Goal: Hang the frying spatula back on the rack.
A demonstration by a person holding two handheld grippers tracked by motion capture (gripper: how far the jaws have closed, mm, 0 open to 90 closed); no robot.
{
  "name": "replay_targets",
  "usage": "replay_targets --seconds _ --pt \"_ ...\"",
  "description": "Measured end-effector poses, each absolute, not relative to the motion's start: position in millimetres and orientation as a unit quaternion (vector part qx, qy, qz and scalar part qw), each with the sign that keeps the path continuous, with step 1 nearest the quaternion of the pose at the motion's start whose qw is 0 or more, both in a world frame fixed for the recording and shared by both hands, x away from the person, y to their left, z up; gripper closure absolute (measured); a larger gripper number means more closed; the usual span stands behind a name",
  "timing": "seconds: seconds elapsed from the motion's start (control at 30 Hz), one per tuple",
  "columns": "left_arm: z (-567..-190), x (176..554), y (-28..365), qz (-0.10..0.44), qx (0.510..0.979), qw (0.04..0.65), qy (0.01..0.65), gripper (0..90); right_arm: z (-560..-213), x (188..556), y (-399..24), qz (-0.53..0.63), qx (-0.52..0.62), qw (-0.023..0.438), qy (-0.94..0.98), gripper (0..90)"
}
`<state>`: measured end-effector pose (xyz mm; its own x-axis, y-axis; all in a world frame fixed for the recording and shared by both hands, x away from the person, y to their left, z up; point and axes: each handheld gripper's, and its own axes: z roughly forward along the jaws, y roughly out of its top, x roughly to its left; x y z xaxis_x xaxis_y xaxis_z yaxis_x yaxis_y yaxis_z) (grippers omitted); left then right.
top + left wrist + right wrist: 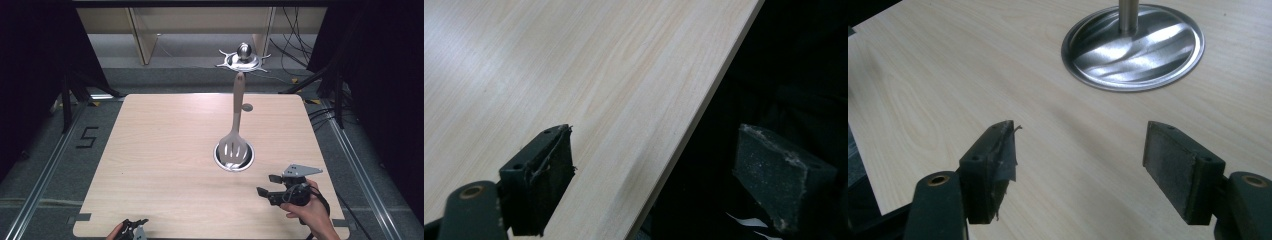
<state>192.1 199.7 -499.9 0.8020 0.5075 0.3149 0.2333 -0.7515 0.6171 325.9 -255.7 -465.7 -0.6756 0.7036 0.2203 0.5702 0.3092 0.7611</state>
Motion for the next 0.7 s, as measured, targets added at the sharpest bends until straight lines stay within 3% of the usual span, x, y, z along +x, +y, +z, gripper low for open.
replay_targets --seconds 0.7 --pt "-501.0 192.5 199.3 0.234 0.905 0.288 0.207 15.3 -478.9 308.9 -263.0 0.431 0.405 0.076 0.803 25.6"
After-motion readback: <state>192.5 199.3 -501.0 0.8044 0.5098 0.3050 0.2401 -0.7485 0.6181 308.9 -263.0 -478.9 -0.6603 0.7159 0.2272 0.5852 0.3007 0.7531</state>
